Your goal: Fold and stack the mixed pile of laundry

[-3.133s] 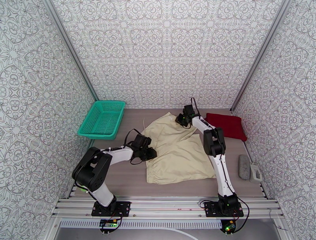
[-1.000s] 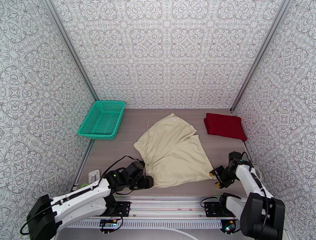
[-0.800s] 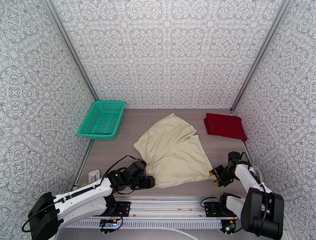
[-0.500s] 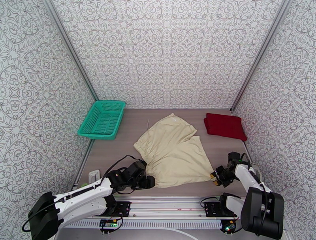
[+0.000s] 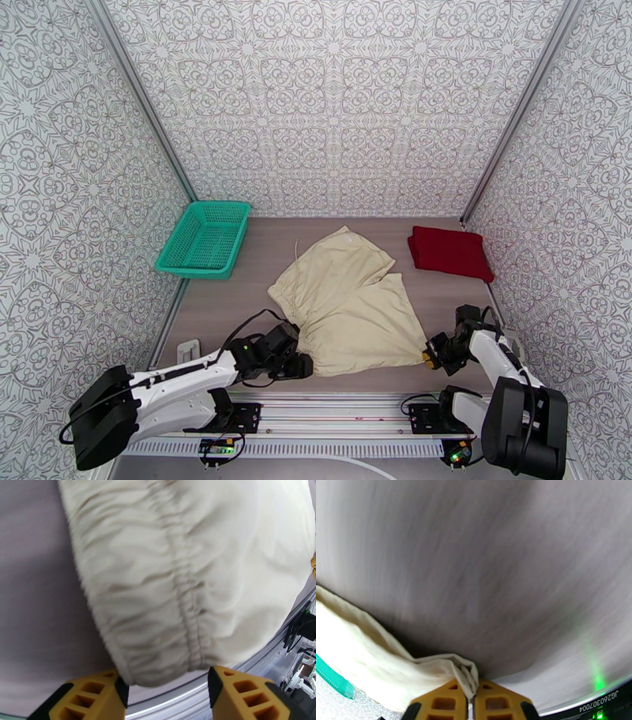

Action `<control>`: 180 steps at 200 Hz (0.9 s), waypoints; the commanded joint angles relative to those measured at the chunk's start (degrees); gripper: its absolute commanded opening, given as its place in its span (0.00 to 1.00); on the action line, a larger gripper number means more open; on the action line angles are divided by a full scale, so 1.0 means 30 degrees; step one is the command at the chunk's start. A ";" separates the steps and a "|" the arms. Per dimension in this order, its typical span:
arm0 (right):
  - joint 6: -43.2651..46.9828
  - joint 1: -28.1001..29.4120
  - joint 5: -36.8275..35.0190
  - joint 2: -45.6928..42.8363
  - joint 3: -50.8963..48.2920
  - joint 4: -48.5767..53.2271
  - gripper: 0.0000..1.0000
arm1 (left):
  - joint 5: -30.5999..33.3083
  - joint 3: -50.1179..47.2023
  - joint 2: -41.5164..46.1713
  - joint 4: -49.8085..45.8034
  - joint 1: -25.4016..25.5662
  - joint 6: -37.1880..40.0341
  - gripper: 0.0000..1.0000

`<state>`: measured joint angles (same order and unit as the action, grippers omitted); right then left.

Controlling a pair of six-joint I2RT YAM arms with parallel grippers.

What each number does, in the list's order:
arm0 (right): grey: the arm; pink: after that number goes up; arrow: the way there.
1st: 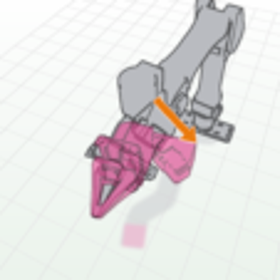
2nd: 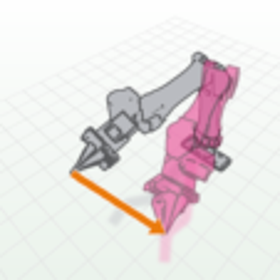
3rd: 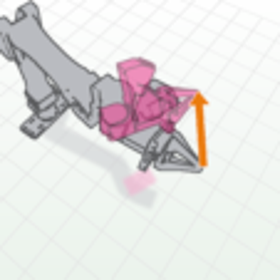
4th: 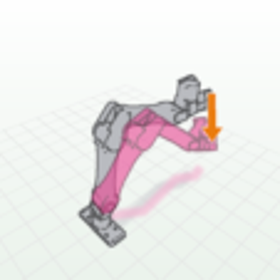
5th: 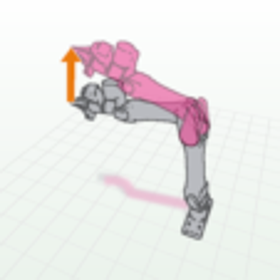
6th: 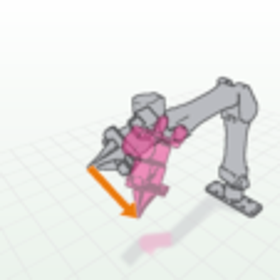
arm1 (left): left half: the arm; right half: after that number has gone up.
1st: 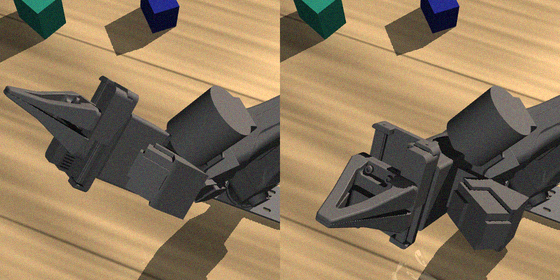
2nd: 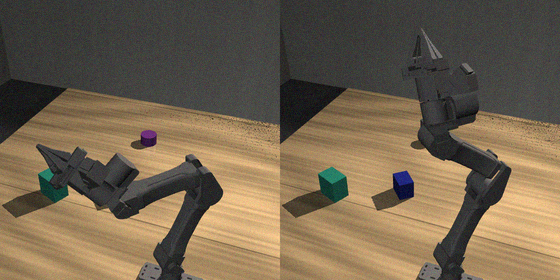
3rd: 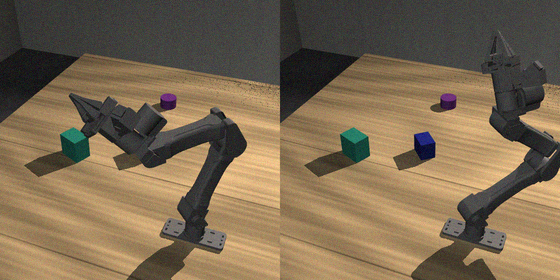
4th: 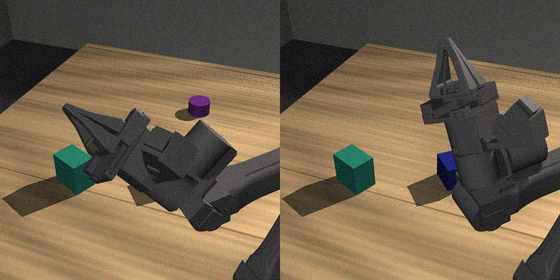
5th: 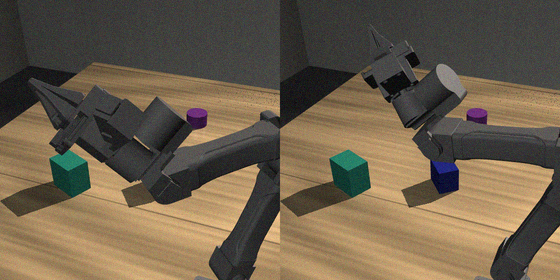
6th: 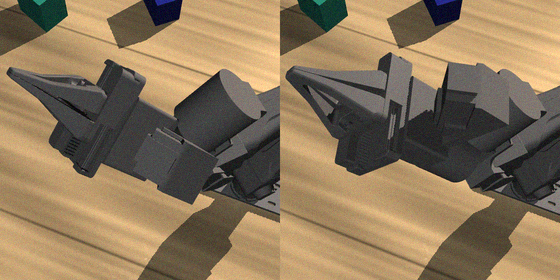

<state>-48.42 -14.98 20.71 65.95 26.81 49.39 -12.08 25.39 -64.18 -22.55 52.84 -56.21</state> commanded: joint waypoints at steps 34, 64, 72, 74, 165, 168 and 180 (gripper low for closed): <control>0.0207 0.0175 0.0194 -0.0676 0.0239 -0.3000 0.00 | 0.0780 0.1168 0.0027 0.1463 0.0236 -0.0205 0.04; 0.0502 0.0189 -0.0122 -0.2165 0.2123 -0.0913 0.00 | 0.1096 0.2205 0.1633 -0.0703 -0.0095 0.0618 0.00; 0.0602 0.0167 -0.0243 -0.2506 0.2686 -0.0407 0.00 | 0.1184 0.2424 0.2088 -0.1180 -0.0241 0.0766 0.00; 0.0633 0.0177 -0.0265 -0.2576 0.2824 -0.0275 0.00 | 0.1198 0.2470 0.2168 -0.1280 -0.0284 0.0788 0.00; 0.1307 0.2311 -0.0741 0.0647 1.1631 0.0618 0.00 | -0.1233 0.5060 0.3388 -0.2336 -0.4584 0.4134 0.00; 0.1309 0.2517 -0.0816 0.0960 1.1990 0.0483 0.00 | -0.1334 0.5024 0.3349 -0.2165 -0.4738 0.4206 0.00; 0.1439 0.3287 -0.0876 0.2252 1.3469 -0.0053 0.00 | -0.1519 0.4928 0.3233 -0.1505 -0.5291 0.4348 0.00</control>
<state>-45.71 -8.78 19.97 67.18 59.16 52.10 -13.65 39.22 -54.78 -28.93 39.88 -46.72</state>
